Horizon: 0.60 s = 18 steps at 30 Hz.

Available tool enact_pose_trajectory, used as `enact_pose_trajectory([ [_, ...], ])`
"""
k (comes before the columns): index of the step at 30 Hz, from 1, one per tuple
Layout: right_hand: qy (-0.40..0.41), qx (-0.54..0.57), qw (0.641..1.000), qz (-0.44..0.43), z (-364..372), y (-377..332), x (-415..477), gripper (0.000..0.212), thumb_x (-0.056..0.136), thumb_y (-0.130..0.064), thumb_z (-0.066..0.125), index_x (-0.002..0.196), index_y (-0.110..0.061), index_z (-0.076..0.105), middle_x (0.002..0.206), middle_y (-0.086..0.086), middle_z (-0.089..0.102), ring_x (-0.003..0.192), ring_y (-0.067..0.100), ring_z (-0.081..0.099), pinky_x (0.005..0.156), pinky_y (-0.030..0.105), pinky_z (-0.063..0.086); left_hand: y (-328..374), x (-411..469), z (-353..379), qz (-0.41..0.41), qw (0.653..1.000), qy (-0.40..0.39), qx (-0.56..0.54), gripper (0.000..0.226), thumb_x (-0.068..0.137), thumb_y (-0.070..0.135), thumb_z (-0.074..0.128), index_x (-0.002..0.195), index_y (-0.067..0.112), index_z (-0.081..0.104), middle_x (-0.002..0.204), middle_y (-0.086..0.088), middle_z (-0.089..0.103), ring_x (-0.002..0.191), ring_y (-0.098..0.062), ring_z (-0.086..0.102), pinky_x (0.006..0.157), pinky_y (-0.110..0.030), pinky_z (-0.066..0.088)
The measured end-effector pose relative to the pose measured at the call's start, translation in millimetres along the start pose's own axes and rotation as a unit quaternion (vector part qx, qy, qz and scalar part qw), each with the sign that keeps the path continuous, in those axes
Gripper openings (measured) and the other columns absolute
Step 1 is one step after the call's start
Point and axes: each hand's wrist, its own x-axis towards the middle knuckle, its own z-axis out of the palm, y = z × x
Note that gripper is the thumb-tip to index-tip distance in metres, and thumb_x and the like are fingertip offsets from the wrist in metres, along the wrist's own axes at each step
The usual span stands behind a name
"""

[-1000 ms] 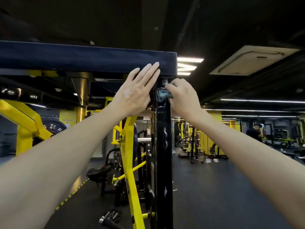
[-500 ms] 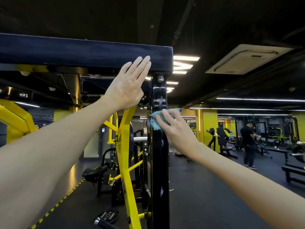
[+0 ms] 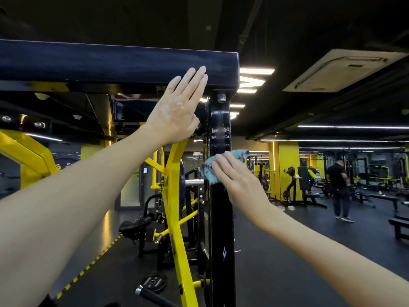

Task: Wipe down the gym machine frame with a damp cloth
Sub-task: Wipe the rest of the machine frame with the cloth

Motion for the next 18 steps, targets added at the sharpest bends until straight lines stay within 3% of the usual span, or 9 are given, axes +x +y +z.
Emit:
enact_pose_trajectory([
  [4,-0.020,0.006,1.000,-0.004,-5,29,33,0.060,0.082,0.002,0.066,0.139,-0.007,0.050,0.143,0.013,0.050,0.136,0.032,0.041,0.111,0.048,0.037,-4,0,-3,0.012,1.000,-0.009,0.000,0.078,0.089,0.018,0.047,0.156,0.001,0.012,0.165,-0.016,0.005,0.153,-0.031,0.006,0.123,-0.044,0.009],
  [8,0.002,-0.013,0.998,0.068,-14,54,99,0.052,0.087,0.000,0.063,0.137,-0.005,0.049,0.141,0.015,0.049,0.135,0.036,0.040,0.108,0.048,0.040,-3,0,-5,0.012,1.000,-0.013,-0.004,0.078,0.087,0.015,0.047,0.156,0.001,0.013,0.165,-0.016,0.006,0.153,-0.031,0.006,0.123,-0.044,0.009],
  [12,0.004,0.002,0.996,0.086,-8,22,50,0.064,0.083,-0.001,0.061,0.143,0.002,0.039,0.148,0.023,0.040,0.138,0.043,0.035,0.111,0.049,0.034,-4,-3,-4,0.016,1.000,-0.011,-0.017,0.077,0.088,0.014,0.047,0.156,0.001,0.013,0.165,-0.015,0.007,0.153,-0.031,0.006,0.123,-0.043,0.008],
  [18,-0.061,0.000,0.998,0.007,-7,4,-13,0.076,0.066,0.001,0.080,0.137,0.001,0.051,0.141,0.021,0.052,0.132,0.043,0.046,0.107,0.052,0.043,-7,-3,-7,0.030,0.999,-0.012,-0.025,0.077,0.087,0.013,0.048,0.156,0.001,0.015,0.165,-0.016,0.009,0.153,-0.031,0.007,0.123,-0.043,0.008],
])
